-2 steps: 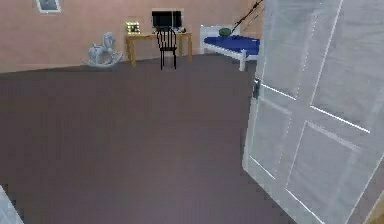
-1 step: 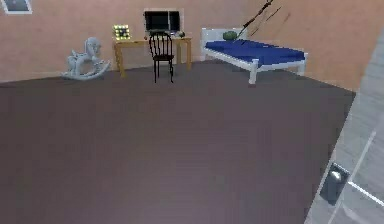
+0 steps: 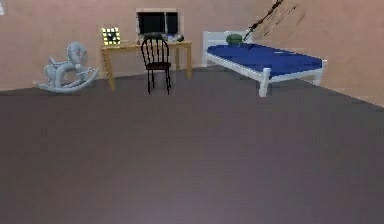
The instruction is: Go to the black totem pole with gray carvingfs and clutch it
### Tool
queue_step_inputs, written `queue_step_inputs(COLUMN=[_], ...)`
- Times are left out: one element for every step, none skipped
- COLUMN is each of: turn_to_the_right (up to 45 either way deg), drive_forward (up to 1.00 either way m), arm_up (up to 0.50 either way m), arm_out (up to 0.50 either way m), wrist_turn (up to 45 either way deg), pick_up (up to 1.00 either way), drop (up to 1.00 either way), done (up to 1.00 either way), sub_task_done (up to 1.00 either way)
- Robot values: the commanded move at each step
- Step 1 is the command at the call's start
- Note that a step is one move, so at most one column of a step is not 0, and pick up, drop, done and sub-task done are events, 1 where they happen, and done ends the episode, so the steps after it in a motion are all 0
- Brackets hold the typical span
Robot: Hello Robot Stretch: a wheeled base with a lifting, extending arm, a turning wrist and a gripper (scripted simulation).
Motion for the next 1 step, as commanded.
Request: queue_step_inputs(turn_to_the_right=[3.0], drive_forward=[0.00], arm_up=[0.00], arm_out=[0.00], wrist_turn=[0.0], pick_up=[0.00], drop=[0.00], done=[0.00], sub_task_done=[0.00])
